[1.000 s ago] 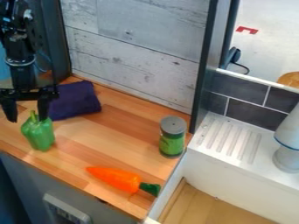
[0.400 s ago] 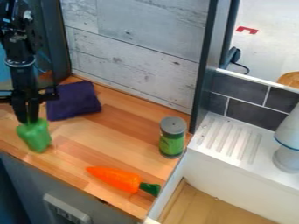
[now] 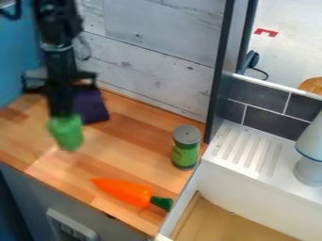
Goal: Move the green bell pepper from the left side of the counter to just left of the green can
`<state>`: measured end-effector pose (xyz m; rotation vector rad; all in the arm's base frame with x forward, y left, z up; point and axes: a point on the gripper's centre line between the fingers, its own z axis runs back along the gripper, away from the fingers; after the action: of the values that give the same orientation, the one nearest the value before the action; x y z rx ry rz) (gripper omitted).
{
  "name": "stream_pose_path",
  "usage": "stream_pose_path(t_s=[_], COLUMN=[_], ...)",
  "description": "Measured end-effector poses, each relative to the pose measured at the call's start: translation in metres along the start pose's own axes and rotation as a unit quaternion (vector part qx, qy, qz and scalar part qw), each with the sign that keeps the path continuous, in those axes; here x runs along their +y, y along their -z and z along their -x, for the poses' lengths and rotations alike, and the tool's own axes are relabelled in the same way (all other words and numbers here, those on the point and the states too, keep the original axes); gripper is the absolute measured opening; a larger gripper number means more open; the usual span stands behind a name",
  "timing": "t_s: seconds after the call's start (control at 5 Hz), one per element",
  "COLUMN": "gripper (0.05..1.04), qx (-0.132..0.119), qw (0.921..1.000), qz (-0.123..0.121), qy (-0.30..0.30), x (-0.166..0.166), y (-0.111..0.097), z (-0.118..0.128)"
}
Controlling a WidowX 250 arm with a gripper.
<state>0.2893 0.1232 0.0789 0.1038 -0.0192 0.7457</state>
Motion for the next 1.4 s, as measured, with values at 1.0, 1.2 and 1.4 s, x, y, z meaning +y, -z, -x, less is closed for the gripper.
stream_pose_path(t_s=[1.0,1.2,1.4], gripper=[0.109,0.109,0.132], qx=[-0.086,-0.089,-0.08], qw=[0.992,0.9913,0.9926], qz=[0.042,0.054,0.053], qy=[0.082,0.08,0.075], x=[-0.125,-0.13,-0.129], y=[-0.005,0.004,0.01], z=[-0.001,-0.001,-0.001])
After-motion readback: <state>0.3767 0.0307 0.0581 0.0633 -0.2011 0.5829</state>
